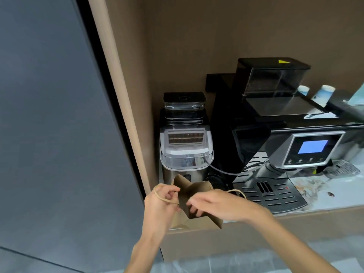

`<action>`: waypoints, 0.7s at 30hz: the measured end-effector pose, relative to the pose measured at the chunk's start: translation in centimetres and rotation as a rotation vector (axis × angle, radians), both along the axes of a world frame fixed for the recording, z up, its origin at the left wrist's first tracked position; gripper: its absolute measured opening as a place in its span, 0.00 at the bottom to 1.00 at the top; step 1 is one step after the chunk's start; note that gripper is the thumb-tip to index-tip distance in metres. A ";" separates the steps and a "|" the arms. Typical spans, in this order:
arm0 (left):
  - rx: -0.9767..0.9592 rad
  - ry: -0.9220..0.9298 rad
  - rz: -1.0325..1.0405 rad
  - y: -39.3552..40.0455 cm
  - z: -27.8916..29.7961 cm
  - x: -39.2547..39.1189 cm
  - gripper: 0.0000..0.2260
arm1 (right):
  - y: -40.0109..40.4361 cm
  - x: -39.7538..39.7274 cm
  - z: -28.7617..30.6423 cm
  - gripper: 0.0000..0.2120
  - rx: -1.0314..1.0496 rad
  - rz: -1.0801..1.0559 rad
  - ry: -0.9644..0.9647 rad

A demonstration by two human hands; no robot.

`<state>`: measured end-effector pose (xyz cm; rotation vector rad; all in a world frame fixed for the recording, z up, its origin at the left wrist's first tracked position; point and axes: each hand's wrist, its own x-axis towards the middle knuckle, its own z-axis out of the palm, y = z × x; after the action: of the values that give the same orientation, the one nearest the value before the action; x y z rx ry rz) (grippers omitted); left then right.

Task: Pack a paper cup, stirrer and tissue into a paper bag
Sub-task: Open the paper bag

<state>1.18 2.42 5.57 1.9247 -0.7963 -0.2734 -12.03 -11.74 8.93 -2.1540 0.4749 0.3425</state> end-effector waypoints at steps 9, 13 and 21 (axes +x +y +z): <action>-0.177 0.175 0.001 0.8 0.4 -3.4 0.10 | 4.3 -2.4 -0.5 0.22 -0.820 0.066 -0.206; -0.223 0.242 -0.139 1.5 0.9 -3.8 0.11 | 4.2 -4.4 -0.2 0.16 -0.861 0.010 -0.229; -0.250 0.329 -0.445 3.8 0.7 -0.8 0.17 | 3.9 -8.8 1.3 0.13 -0.793 -0.128 -0.282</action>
<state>0.42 6.24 6.28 1.4067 -0.9761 -0.7073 -20.82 -7.86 10.23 -2.8523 0.6526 -0.2771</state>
